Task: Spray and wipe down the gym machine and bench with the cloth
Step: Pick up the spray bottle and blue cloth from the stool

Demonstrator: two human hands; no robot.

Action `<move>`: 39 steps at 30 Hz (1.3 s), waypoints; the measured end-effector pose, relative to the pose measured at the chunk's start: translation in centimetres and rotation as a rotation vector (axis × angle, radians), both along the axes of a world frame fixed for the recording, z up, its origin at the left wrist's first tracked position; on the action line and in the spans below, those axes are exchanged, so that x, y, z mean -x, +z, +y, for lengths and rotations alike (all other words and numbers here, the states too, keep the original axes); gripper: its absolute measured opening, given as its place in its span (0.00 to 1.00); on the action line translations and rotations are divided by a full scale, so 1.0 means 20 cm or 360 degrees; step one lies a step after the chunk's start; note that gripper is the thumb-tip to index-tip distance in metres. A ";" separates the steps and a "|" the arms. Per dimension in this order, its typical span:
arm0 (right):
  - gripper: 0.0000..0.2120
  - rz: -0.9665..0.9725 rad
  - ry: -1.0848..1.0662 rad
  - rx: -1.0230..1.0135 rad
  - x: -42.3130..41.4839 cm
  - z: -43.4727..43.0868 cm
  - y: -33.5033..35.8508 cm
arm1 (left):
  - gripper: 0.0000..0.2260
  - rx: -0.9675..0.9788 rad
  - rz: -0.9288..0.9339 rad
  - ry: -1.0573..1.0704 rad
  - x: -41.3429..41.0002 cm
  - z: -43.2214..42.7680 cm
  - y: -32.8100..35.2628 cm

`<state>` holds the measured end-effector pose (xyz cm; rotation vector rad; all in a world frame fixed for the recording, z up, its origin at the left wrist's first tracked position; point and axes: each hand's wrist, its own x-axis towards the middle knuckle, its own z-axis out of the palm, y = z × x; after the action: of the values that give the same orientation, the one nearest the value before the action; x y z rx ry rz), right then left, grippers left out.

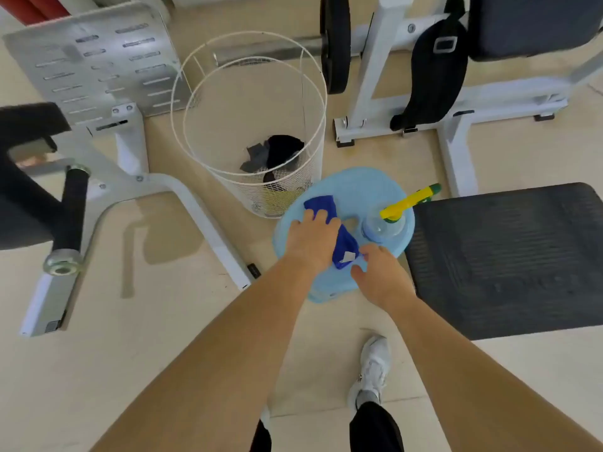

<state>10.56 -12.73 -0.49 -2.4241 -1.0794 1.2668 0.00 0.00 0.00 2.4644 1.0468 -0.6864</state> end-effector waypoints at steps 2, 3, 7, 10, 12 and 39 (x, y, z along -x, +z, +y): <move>0.19 -0.0018 -0.0086 -0.0010 -0.01 -0.01 -0.10 | 0.30 -0.0025 0.0116 -0.0043 -0.05 0.00 -0.11; 0.18 -0.0025 -0.0104 -0.0037 -0.01 -0.02 -0.15 | 0.31 -0.0002 0.0167 -0.0019 -0.07 0.01 -0.17; 0.15 0.0000 -0.0253 -0.0107 0.01 -0.06 -0.30 | 0.33 0.0015 0.0273 -0.0039 -0.10 0.00 -0.32; 0.15 0.0059 -0.0360 -0.0169 0.04 -0.08 -0.36 | 0.24 -0.0124 0.0115 0.0001 -0.07 -0.01 -0.36; 0.17 0.0129 -0.0487 -0.0192 0.07 -0.07 -0.35 | 0.20 -0.0108 -0.0082 0.0114 -0.01 -0.02 -0.36; 0.13 0.0389 -0.1263 -0.0292 -0.41 -0.14 -0.11 | 0.28 0.0296 -0.1038 0.0958 -0.42 -0.26 -0.14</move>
<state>18.73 -15.58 -2.73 -2.1215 -0.1105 1.0677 8.40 -5.19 -2.88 1.8395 1.2642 0.1932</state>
